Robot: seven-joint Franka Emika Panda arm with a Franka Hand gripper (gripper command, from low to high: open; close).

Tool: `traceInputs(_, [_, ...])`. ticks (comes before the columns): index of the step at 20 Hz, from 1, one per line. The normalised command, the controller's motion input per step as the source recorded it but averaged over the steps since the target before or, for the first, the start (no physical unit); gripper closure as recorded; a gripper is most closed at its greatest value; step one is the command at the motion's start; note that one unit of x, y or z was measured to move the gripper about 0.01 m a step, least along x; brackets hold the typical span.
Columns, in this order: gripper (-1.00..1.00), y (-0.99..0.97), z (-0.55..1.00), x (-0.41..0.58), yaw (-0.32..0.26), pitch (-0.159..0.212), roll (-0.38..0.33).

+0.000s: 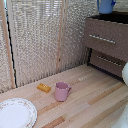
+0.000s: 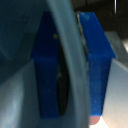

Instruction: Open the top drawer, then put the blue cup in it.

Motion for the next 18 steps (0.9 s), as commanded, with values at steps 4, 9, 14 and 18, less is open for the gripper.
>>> traceInputs(4, [1.0,-0.47,0.03,0.0,0.068,0.091,-0.017])
traceInputs(9, [-1.0,-0.08,0.67,0.014,0.049,0.007,-0.002])
traceInputs(14, [-1.0,0.0,0.99,0.019,0.0,0.024,0.0])
traceInputs(18, [-1.0,0.0,0.87,0.026,0.0,0.018,-0.005])
